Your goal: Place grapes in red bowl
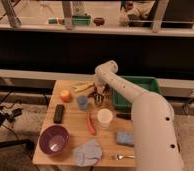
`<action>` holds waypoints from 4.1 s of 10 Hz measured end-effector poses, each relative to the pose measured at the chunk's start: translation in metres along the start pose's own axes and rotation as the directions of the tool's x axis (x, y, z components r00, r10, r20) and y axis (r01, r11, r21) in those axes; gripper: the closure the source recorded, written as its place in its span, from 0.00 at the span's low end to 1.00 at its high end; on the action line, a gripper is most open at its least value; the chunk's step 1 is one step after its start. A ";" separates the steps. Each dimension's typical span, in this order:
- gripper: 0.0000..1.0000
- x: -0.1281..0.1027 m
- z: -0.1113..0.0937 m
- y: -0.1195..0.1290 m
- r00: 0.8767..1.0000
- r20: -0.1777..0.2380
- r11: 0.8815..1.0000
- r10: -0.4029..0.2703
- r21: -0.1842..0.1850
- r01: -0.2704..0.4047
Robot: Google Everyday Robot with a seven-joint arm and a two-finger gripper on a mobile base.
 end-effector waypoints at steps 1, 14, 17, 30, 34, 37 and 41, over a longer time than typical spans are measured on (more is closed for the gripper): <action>0.29 0.003 0.000 0.001 1.000 0.004 1.000 -0.001 -0.009 0.001; 0.85 0.010 0.005 0.012 0.999 0.040 0.996 -0.014 -0.093 0.017; 0.85 0.012 -0.001 0.015 0.999 0.042 0.996 -0.006 -0.084 0.009; 0.85 0.032 -0.233 -0.005 0.988 0.117 0.960 0.100 0.250 -0.127; 0.85 0.055 -0.296 0.051 0.987 0.070 0.960 0.146 0.231 -0.158; 0.85 0.064 -0.319 0.086 0.987 0.023 0.975 0.157 0.154 -0.159; 0.85 0.079 -0.304 0.123 0.983 -0.020 0.983 0.184 -0.014 -0.185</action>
